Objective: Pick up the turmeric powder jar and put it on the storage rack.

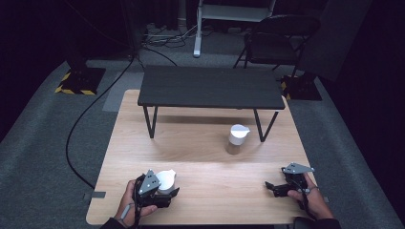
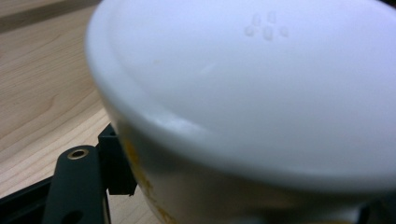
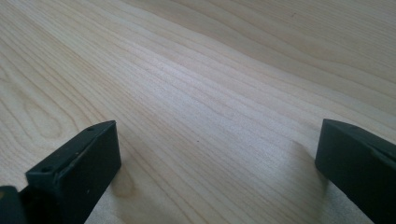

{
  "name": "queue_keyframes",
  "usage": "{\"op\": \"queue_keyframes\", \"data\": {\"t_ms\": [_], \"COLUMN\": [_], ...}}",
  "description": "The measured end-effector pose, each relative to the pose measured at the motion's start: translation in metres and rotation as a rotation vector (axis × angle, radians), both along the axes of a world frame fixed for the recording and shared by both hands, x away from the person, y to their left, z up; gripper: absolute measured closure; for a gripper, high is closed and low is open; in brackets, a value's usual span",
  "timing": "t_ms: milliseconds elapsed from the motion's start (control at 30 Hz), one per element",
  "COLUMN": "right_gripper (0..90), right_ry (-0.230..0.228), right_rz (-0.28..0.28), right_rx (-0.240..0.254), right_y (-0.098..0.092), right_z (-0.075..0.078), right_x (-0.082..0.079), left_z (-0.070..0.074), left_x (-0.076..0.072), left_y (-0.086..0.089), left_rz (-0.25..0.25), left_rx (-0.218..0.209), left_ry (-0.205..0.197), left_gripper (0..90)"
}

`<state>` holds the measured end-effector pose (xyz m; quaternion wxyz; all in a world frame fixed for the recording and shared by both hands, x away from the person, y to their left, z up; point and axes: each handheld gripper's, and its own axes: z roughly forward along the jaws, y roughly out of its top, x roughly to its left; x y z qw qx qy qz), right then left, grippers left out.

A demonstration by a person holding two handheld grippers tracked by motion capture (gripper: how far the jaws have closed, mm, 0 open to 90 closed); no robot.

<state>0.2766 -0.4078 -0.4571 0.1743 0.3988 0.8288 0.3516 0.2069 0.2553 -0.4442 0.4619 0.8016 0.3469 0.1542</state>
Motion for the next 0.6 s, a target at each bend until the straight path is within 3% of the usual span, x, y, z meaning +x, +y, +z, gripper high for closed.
{"op": "queue_keyframes", "data": {"t_ms": [300, 600], "right_gripper": [0.0, 0.0], "right_ry": [0.000, 0.000], "right_rz": [0.000, 0.000], "right_rx": [0.000, 0.000], "right_y": [0.000, 0.000], "right_z": [0.000, 0.000], "right_x": [0.000, 0.000], "left_z": [0.004, 0.012], "left_x": [0.003, 0.006], "left_y": [0.001, -0.001], "left_rz": [0.001, -0.003], "left_rx": [-0.007, -0.018], "left_ry": [0.018, 0.005], "left_gripper": [29.9, 30.1]}}
